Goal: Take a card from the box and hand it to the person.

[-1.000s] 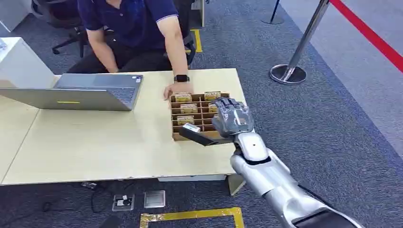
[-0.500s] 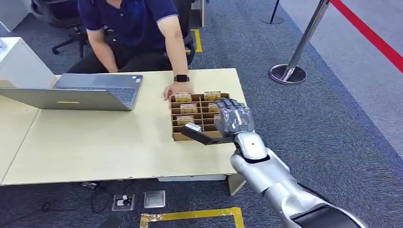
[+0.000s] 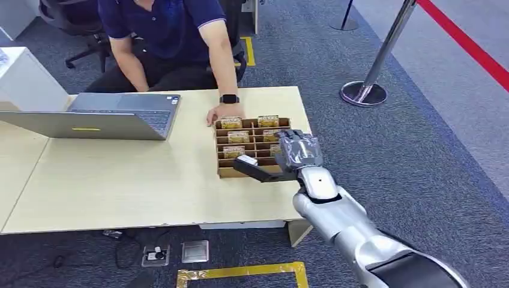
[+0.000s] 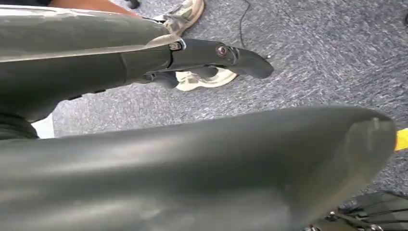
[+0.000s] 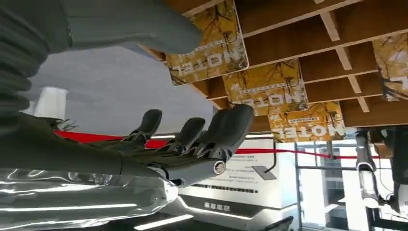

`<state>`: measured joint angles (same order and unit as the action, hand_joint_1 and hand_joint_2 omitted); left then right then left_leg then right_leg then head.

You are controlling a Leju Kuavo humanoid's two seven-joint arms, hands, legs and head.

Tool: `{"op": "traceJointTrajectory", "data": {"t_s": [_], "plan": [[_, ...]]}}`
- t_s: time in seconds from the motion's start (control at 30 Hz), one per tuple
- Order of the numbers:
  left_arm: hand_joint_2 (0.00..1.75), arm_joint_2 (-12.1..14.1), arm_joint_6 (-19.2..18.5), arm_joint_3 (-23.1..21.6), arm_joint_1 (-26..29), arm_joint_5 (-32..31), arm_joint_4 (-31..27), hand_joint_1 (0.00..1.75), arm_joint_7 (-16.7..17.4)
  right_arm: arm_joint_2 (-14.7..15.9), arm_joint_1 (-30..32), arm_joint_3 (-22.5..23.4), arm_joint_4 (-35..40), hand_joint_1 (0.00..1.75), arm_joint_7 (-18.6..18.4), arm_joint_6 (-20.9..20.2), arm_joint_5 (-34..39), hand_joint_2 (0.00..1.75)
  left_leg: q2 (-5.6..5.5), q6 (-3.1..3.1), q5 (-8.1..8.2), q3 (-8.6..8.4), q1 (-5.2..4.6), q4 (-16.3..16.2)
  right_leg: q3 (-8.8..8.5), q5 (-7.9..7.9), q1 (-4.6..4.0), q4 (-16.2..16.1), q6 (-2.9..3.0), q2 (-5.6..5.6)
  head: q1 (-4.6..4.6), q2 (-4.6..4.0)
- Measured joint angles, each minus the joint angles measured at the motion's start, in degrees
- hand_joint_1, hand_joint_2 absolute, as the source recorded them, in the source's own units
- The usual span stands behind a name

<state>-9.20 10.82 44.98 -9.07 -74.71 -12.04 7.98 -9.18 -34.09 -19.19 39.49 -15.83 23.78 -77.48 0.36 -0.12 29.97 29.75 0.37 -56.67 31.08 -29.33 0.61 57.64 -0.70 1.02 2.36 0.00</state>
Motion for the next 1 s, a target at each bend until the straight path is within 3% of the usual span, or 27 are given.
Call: {"op": "traceJointTrajectory", "data": {"t_s": [0.23,0.33,0.47,0.7,0.73,0.77,0.8,1.0], "plan": [[0.0,-0.2,0.1,0.0,-0.1,-0.2,0.0,0.0,0.4,0.0,-0.3,0.0,-2.0,0.72,-0.2,0.1,0.0,1.75,0.0,0.0,0.0,0.0,0.0,0.0,0.0,0.0,0.0,0.0,0.0,0.0,0.0,0.0],[0.0,-0.2,0.1,0.0,-0.1,-0.2,0.0,0.0,0.5,0.0,-0.6,0.1,-2.7,0.84,-0.2,0.0,0.0,1.75,0.0,0.0,0.0,0.0,0.0,0.0,0.0,0.0,0.0,0.0,0.0,0.0,0.0,0.0],[0.0,-0.2,0.0,0.0,-0.1,-0.2,0.0,0.0,0.7,-0.1,-1.2,0.3,-3.6,0.7,-0.3,-0.2,-0.1,1.75,0.0,-0.02,-0.01,0.0,0.0,0.0,0.0,0.0,0.0,0.0,0.0,0.0,0.0,0.0],[0.0,-0.2,0.1,0.0,-0.2,-0.2,0.0,0.0,0.7,-0.4,-2.2,0.4,-4.9,0.84,-0.4,-0.2,-0.7,1.75,0.0,-0.02,-0.02,0.0,0.0,0.0,0.0,0.01,0.0,0.0,0.02,0.0,0.0,0.0],[0.0,-0.2,0.1,0.0,-0.2,-0.2,0.0,0.0,0.7,-0.4,-2.4,0.4,-5.2,1.05,-0.4,-0.2,-0.8,1.75,0.0,-0.02,-0.02,0.0,0.0,0.0,0.0,0.01,0.0,0.0,0.02,0.0,0.0,0.0],[0.0,-0.2,0.1,0.0,-0.2,-0.2,0.0,0.0,0.7,-0.4,-2.6,0.5,-5.5,1.48,-0.5,-0.2,-0.9,1.75,0.0,-0.02,-0.02,0.0,0.0,0.0,0.0,0.02,0.0,0.0,0.02,0.0,0.0,0.0],[0.0,-0.2,0.1,0.0,-0.2,-0.2,0.0,0.0,0.5,-0.5,-2.8,0.5,-5.8,1.75,-0.5,-0.2,-0.9,1.75,0.0,-0.02,-0.02,0.0,0.0,0.0,0.0,0.02,0.0,0.0,0.02,0.0,0.0,0.0],[0.0,-0.2,0.1,0.0,-0.2,-0.2,0.0,0.0,0.2,-0.6,-3.1,1.0,-6.6,1.75,-0.5,0.2,-1.0,1.75,0.0,-0.02,-0.02,0.0,0.0,0.0,0.0,0.02,0.0,0.0,0.02,0.0,-0.02,0.0]]}}
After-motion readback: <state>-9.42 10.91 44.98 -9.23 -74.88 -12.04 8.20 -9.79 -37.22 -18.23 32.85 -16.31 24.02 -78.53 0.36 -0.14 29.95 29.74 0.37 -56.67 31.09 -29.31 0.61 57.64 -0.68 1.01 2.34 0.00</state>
